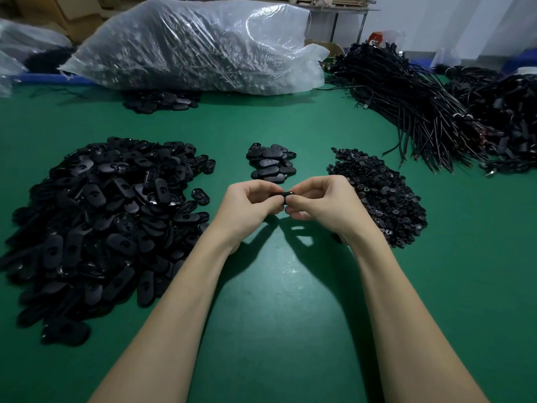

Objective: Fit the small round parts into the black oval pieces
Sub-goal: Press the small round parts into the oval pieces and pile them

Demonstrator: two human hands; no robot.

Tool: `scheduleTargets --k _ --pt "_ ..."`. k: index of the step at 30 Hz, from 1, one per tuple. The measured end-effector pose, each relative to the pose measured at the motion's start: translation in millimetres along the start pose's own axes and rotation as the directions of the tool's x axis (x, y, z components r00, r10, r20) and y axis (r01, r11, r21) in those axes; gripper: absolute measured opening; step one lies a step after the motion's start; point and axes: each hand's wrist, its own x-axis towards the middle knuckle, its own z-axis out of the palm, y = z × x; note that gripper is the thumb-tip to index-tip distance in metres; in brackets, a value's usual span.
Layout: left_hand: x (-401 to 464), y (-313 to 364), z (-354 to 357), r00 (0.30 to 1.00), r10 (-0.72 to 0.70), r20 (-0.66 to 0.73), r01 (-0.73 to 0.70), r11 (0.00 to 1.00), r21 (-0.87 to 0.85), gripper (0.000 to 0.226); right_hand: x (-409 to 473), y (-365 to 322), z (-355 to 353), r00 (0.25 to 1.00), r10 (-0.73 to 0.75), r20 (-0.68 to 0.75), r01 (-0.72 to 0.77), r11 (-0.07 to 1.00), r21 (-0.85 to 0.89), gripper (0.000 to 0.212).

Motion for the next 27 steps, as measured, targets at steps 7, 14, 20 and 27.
scheduleTargets --k 7,14,20,27 --pt "1 -3 -2 1.000 0.008 0.003 -0.008 1.000 0.025 0.016 2 6 8 0.998 -0.014 -0.057 0.011 0.999 -0.051 0.012" --pt "2 -4 1 0.999 -0.001 -0.050 0.005 0.996 0.087 0.017 3 12 11 0.994 -0.059 -0.088 0.048 0.991 -0.129 0.014" --pt "3 -4 4 0.994 0.011 -0.106 0.005 0.989 0.151 0.014 4 15 14 0.989 -0.102 -0.110 0.080 0.979 -0.186 0.008" --pt "2 -3 -1 0.999 -0.034 -0.032 0.035 0.999 0.011 0.011 2 12 7 0.999 -0.034 -0.036 0.036 0.998 0.042 0.008"
